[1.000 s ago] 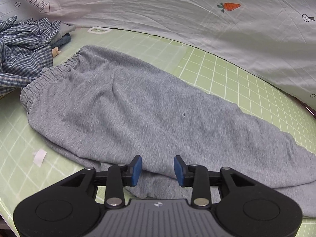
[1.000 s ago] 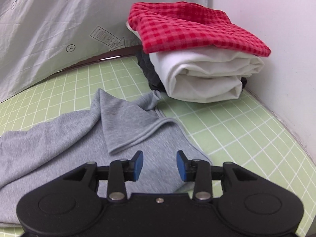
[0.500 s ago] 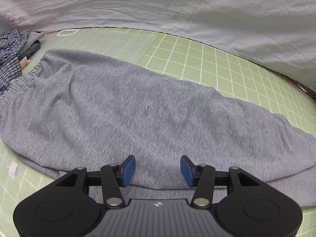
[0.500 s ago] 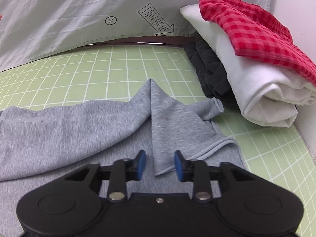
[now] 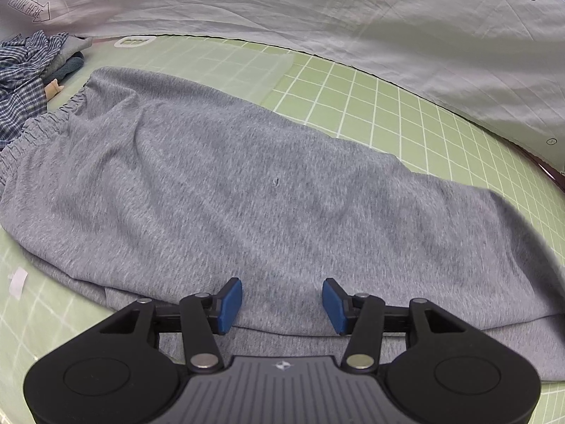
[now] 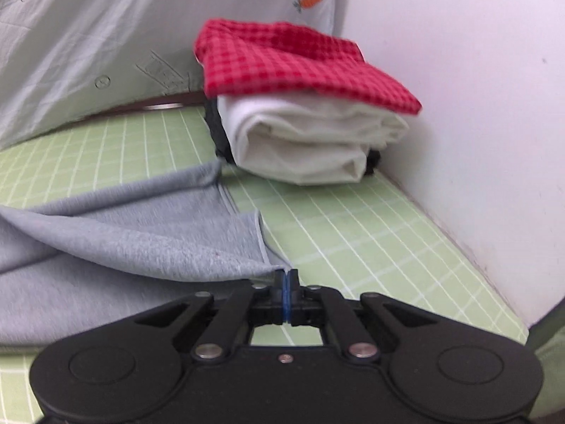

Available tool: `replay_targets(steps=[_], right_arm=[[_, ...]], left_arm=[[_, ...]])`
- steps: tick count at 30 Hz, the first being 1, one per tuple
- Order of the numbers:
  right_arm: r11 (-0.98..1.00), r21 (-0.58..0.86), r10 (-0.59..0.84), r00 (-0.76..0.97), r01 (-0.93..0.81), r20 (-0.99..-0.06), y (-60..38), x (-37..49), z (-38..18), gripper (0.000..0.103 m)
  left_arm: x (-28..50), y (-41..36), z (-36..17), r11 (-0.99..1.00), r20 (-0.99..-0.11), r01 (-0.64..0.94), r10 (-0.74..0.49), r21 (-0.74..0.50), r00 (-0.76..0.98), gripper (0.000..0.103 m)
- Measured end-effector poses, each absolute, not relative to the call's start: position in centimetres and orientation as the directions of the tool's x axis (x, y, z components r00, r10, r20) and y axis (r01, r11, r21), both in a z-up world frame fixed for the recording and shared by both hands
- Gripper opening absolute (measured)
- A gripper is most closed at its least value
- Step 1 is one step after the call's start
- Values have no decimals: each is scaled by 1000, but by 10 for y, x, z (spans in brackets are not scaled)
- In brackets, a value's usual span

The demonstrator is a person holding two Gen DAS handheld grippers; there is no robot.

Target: Fold clothes

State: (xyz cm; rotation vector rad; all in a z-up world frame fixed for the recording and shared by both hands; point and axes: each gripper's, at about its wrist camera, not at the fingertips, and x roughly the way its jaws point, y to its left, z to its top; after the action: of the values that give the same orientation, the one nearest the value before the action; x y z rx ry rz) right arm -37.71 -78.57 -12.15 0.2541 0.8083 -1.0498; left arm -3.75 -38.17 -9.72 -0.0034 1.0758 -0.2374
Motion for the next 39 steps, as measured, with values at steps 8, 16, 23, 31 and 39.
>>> replay_targets(steps=[8, 16, 23, 31, 39], right_arm=[[539, -135, -640, 300, 831, -707, -781, -350, -115, 33], [743, -33, -494, 514, 668, -701, -772, -267, -102, 58], [819, 1, -379, 542, 574, -750, -775, -198, -127, 71], [868, 15, -298, 544, 496, -785, -783, -127, -150, 87], [842, -4, -350, 540, 540, -765, -803, -97, -145, 85]], left_arm=[[-31, -386, -96, 973, -867, 198, -198, -118, 458, 52], [-29, -389, -107, 974, -881, 195, -187, -111, 435, 54], [-23, -392, -111, 976, -884, 197, -170, -91, 435, 59], [-15, -402, -116, 975, -887, 217, -146, -53, 439, 68], [-8, -409, -117, 978, -891, 207, -121, -31, 438, 71]])
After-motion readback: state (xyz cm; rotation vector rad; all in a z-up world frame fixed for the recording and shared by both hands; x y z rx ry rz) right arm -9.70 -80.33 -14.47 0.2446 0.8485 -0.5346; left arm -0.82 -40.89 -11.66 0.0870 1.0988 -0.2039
